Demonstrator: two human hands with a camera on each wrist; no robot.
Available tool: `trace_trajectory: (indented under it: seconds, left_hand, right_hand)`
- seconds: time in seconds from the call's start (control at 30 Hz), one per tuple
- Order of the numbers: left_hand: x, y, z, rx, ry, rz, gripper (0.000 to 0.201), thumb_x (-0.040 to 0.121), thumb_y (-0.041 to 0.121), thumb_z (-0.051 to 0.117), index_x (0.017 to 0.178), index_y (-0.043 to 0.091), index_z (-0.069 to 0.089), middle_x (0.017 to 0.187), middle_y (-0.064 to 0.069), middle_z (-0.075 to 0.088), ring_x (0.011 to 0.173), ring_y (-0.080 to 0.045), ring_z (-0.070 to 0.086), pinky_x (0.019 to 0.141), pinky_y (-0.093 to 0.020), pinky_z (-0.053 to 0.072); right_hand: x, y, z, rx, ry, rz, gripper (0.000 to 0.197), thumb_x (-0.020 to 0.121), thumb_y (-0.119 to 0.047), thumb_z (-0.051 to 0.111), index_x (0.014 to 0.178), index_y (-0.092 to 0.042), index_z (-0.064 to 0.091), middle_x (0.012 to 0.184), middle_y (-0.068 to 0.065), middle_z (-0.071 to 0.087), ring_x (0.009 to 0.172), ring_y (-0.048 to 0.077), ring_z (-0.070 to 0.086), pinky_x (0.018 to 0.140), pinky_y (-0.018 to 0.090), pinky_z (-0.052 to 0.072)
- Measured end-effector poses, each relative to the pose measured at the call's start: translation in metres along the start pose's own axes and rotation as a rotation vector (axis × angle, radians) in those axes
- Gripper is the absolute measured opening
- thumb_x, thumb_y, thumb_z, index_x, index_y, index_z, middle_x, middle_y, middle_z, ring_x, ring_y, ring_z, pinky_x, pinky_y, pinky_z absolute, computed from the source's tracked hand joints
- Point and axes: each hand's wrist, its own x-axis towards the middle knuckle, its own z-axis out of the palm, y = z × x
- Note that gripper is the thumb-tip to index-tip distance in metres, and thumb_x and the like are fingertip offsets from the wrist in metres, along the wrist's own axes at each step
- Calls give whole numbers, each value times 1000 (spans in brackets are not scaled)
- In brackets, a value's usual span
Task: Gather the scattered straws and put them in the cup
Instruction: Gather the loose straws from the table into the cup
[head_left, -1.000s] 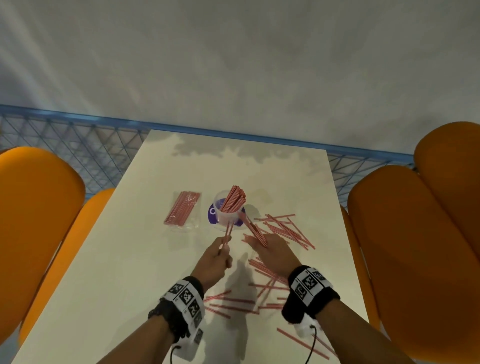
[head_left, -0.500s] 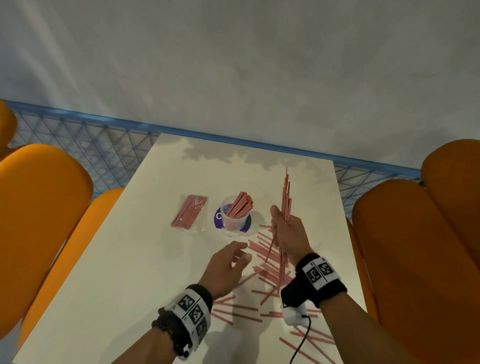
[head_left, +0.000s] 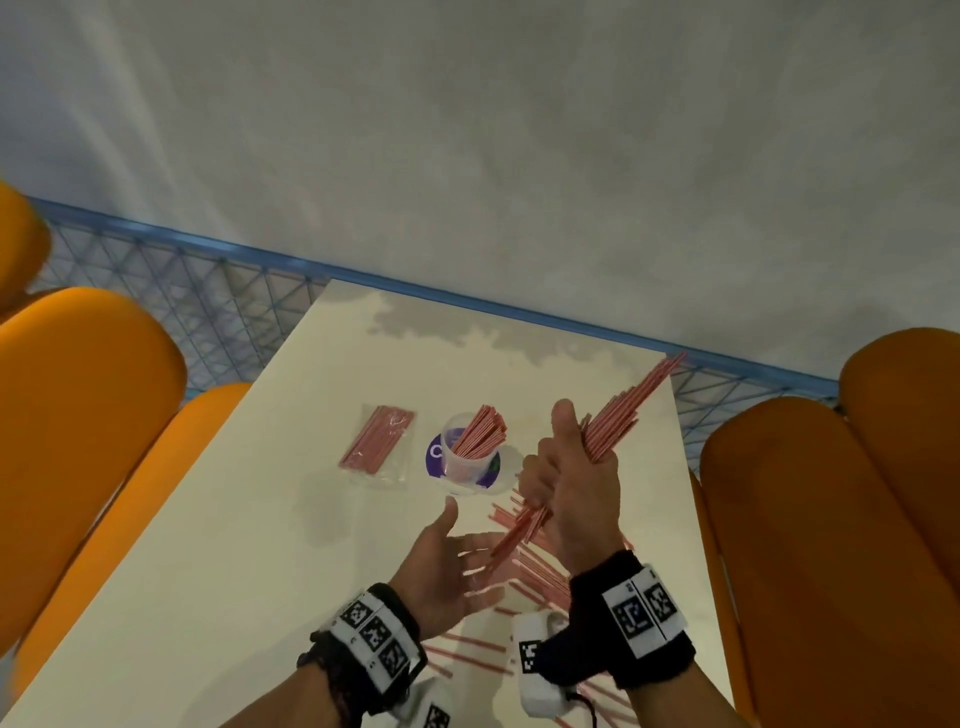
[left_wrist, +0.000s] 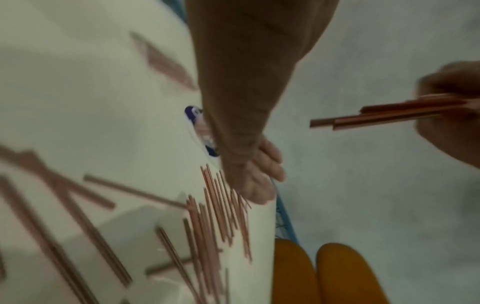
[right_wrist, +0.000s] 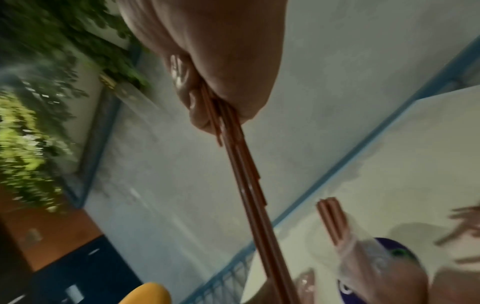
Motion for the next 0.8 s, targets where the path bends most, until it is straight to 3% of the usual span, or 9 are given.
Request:
trace_trajectory:
  seconds: [0.07,0.17,0.23,0.3,0.37,0.5,0.63,0.8]
  left_hand:
    - [-8,-1,1,-200,-190,-62,88,86,69,43,126,-9,55,127,-27,58,118,-43,54,106,-49,36]
    - [-20,1,10,-327,-344,-69,86,86,70,42,112,-10,62,118,-28,62,112,-41,55,109,-51,31]
    - [-25,2,13,-356,-350,-37,81,86,66,45,108,-9,64,115,-28,64,113,-41,57,113,-53,27]
    - [-28,3,14,-377,-354,-15,80,87,65,47,120,-7,57,125,-29,58,121,-41,53,114,-55,26]
    - [-32,4,14,-393,-364,-12,80,87,64,48,126,-6,50,130,-28,53,124,-42,51,110,-56,33]
    - [-35,2,15,-422,-422,-29,79,88,64,48,113,-11,59,115,-29,61,109,-41,59,97,-51,47]
    - [-36,1,17,-396,-431,-11,82,85,63,51,119,-11,58,120,-28,58,113,-41,57,98,-53,45]
    - [-35,-1,19,-426,-390,-12,78,86,62,50,118,-8,60,120,-28,59,114,-42,57,96,-57,47]
  right_hand:
    - [-11,-9,12,-35,-73,-61,52,94,-35,53,48,-21,32,42,-3,26,40,15,20,43,27,22]
    - [-23,-6,22,-78,-196,-87,53,88,-42,62,49,-15,36,45,6,26,43,21,20,46,34,23]
    - [-27,0,25,-130,-250,-127,49,86,-42,64,49,-14,46,45,7,38,44,21,35,51,36,35]
    - [-29,4,27,-181,-263,-162,47,87,-40,64,52,-11,50,46,9,46,45,23,42,57,37,42]
    - [-28,9,29,-182,-235,-139,53,89,-39,63,55,-2,44,44,11,39,42,21,36,51,33,38]
    - [-29,14,33,-95,-170,-60,60,92,-37,57,59,3,27,50,13,17,44,22,12,45,32,15]
    - [-29,14,32,-110,-177,-113,59,96,-35,47,55,2,26,48,15,17,43,25,13,45,33,16]
    - [-33,10,32,-139,-183,-79,58,88,-38,58,58,3,28,52,17,17,45,23,12,46,34,16]
